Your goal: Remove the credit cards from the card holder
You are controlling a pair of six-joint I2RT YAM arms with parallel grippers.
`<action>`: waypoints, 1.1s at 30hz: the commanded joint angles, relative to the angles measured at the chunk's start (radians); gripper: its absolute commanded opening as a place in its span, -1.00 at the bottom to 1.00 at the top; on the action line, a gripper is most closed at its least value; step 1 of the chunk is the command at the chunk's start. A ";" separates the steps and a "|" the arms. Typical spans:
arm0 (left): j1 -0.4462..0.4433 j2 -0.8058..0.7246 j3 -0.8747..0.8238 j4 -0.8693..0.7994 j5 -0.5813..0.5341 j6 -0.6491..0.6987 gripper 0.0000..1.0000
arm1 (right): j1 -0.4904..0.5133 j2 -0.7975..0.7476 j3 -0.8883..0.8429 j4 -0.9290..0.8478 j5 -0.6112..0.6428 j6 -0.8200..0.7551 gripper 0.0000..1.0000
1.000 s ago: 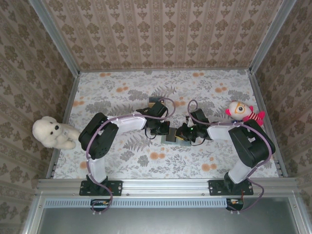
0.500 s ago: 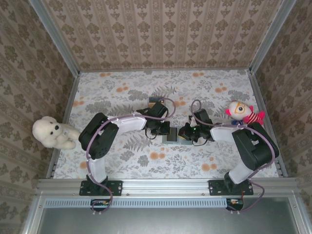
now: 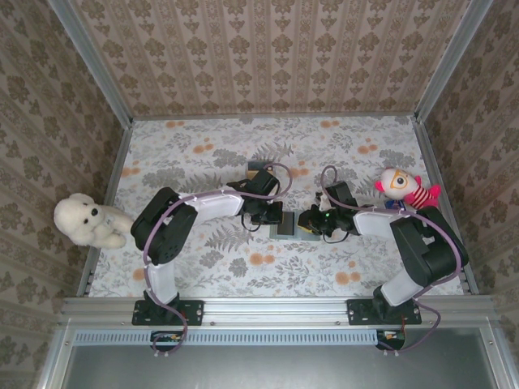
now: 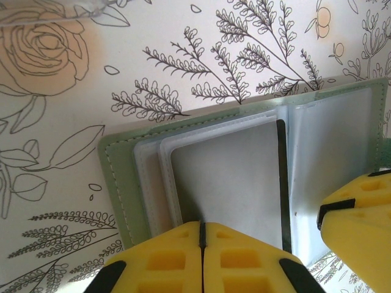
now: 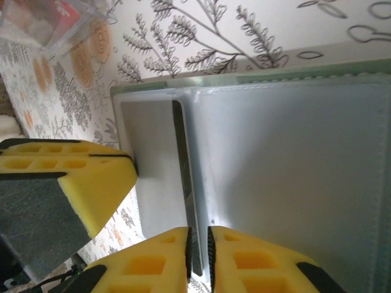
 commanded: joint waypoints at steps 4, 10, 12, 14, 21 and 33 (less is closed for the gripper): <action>-0.009 0.034 -0.035 -0.069 -0.017 -0.004 -0.88 | 0.013 0.055 0.035 0.011 -0.090 -0.043 -0.59; -0.011 0.032 -0.040 -0.067 -0.020 -0.010 -0.89 | 0.014 0.101 0.048 -0.001 -0.104 -0.065 -0.58; -0.011 0.032 -0.039 -0.068 -0.021 -0.011 -0.88 | 0.013 0.114 0.048 0.008 -0.126 -0.068 -0.58; -0.011 0.032 -0.041 -0.068 -0.019 -0.014 -0.89 | 0.013 0.122 0.048 0.011 -0.141 -0.077 -0.58; -0.011 0.026 -0.038 -0.070 -0.014 -0.021 -0.82 | 0.011 0.114 0.032 0.036 -0.143 -0.088 -0.80; -0.008 -0.036 -0.027 -0.039 0.005 -0.021 -0.47 | -0.005 0.068 0.013 0.037 -0.142 -0.104 -1.00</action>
